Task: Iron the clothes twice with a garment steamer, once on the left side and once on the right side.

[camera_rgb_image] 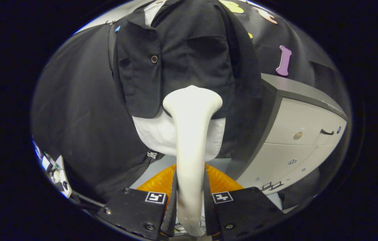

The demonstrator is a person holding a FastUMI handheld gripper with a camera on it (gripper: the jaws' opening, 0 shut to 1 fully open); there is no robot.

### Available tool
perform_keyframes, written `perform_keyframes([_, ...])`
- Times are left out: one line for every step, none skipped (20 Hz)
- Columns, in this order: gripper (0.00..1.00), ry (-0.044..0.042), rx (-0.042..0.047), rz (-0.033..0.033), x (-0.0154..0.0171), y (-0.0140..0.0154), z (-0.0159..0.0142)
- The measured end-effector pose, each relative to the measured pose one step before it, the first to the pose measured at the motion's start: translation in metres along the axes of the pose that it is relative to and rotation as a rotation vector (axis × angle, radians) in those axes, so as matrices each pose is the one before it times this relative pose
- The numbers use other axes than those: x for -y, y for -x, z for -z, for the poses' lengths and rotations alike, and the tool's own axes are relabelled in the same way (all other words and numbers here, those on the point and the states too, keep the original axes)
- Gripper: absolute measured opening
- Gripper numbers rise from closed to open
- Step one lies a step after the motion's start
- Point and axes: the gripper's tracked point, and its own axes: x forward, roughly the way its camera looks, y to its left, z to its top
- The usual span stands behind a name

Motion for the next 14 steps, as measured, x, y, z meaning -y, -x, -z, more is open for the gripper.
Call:
perform_keyframes([0.37, 0.00319, -0.01652, 0.00859, -0.00059, -0.00073, 0.00432])
perform_keyframes([0.37, -0.00324, -0.01262, 0.00572, -0.00296, 0.00059, 0.00728])
perform_keyframes([0.37, -0.00235, -0.00663, -0.00015, -0.00443, 0.00096, 0.00331])
perform_keyframes([0.37, 0.00528, -0.00637, -0.00291, -0.00476, 0.00274, 0.00261])
perform_keyframes([0.37, 0.00265, -0.00247, -0.00806, -0.00509, 0.00339, 0.00053])
perform_keyframes([0.37, -0.00328, 0.00833, -0.01217, -0.00618, 0.00452, -0.00175])
perform_keyframes([0.37, 0.00042, 0.01889, -0.00634, -0.00553, 0.00543, -0.00774])
perform_keyframes([0.37, 0.00936, 0.02978, -0.00042, -0.00515, 0.00736, -0.01007])
perform_keyframes([0.37, 0.00987, 0.03797, -0.00363, -0.00608, 0.00654, -0.01493])
perform_keyframes([0.37, 0.00501, 0.04106, -0.01067, -0.00749, 0.00715, -0.01725])
perform_keyframes([0.37, -0.00008, 0.04492, -0.00961, -0.00867, 0.00634, -0.02026])
perform_keyframes([0.37, 0.00071, 0.05381, -0.00746, -0.00773, 0.00705, -0.02263])
perform_keyframes([0.37, 0.00358, 0.05972, -0.00568, -0.00736, 0.00406, -0.02562])
perform_keyframes([0.37, 0.00489, 0.06364, -0.00912, -0.00879, 0.00303, -0.02612])
